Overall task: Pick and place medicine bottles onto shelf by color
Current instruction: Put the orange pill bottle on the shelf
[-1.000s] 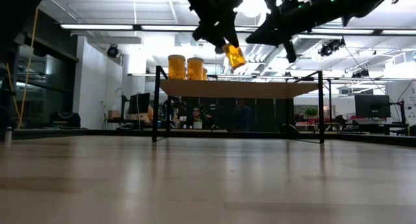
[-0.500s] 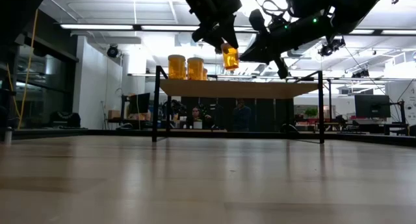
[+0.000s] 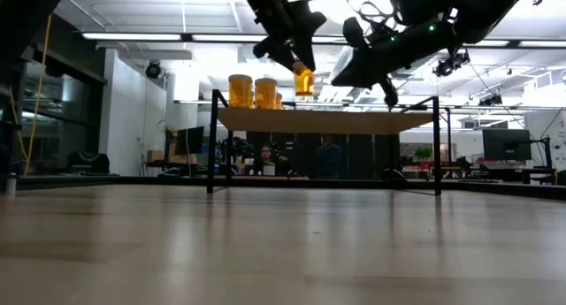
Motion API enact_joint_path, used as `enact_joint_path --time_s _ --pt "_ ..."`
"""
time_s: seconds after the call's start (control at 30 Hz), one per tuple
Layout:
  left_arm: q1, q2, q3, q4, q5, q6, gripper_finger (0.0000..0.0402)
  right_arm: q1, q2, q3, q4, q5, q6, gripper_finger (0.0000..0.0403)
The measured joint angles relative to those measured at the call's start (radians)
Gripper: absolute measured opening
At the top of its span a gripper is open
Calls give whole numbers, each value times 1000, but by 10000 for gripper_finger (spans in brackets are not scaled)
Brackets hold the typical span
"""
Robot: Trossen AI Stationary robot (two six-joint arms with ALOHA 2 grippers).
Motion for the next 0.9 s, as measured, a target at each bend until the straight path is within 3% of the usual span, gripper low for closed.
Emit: enact_joint_path --time_s 0.4,0.9 --pt "24 71 -3 -5 -58 -54 207 -30 -214 0 -270 16 -80 0" --pt "40 97 -4 28 -158 -103 207 -30 -294 0 -319 33 -94 0"
